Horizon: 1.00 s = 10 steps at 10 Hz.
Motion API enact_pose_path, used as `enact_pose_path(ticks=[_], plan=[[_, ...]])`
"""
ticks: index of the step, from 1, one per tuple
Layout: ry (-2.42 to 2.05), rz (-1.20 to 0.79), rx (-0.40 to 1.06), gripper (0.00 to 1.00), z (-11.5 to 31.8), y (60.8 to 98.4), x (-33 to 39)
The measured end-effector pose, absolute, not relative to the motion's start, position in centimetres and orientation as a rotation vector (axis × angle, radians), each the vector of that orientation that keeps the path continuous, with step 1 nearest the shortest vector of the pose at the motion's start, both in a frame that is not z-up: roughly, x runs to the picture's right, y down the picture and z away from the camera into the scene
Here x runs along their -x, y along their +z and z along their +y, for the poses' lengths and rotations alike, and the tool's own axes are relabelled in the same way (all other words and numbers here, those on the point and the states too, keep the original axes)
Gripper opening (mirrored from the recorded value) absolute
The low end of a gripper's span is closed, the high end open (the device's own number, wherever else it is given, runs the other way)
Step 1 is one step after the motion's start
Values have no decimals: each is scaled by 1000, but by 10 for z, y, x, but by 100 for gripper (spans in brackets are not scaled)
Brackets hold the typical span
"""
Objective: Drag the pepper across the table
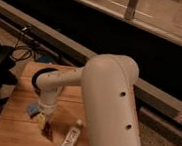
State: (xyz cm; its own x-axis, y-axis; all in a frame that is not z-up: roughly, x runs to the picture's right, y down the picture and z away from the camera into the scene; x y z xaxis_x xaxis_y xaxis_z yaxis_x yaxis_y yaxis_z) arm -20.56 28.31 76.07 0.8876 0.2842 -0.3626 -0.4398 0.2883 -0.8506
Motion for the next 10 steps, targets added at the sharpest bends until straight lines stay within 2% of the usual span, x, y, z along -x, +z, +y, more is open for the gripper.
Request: enact_pose_path(ticks=[6,10], plan=[[337,40,1260,0,308,726,261],[281,14,1313,0,332,714,265]])
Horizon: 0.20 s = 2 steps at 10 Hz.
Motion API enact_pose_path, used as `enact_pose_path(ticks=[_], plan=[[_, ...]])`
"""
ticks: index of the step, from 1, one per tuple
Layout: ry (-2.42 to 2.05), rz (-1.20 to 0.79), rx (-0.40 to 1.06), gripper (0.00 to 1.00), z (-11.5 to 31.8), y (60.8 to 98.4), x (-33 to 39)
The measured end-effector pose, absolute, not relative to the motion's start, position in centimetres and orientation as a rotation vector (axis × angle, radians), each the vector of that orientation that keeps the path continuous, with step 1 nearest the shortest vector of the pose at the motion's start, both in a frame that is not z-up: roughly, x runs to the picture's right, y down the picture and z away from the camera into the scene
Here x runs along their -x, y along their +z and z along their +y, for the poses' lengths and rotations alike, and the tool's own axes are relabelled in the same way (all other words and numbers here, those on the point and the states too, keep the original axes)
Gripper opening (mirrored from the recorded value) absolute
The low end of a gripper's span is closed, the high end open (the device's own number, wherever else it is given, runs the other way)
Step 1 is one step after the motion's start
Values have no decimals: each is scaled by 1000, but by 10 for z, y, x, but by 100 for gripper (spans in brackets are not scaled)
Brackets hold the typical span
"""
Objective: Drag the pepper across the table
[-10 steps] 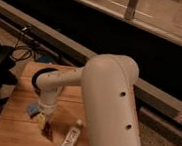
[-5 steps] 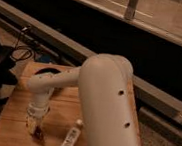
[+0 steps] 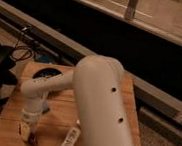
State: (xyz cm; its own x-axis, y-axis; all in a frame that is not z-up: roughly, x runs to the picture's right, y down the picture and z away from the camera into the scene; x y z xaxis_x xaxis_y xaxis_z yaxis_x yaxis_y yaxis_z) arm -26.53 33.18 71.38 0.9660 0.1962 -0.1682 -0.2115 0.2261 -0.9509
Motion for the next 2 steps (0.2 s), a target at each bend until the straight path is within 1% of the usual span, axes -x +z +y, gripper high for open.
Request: enact_pose_path(ticks=[1,2], plan=[[265,-6,1323,1,336,709,266],[257,-9,1324,4,337,706,265]])
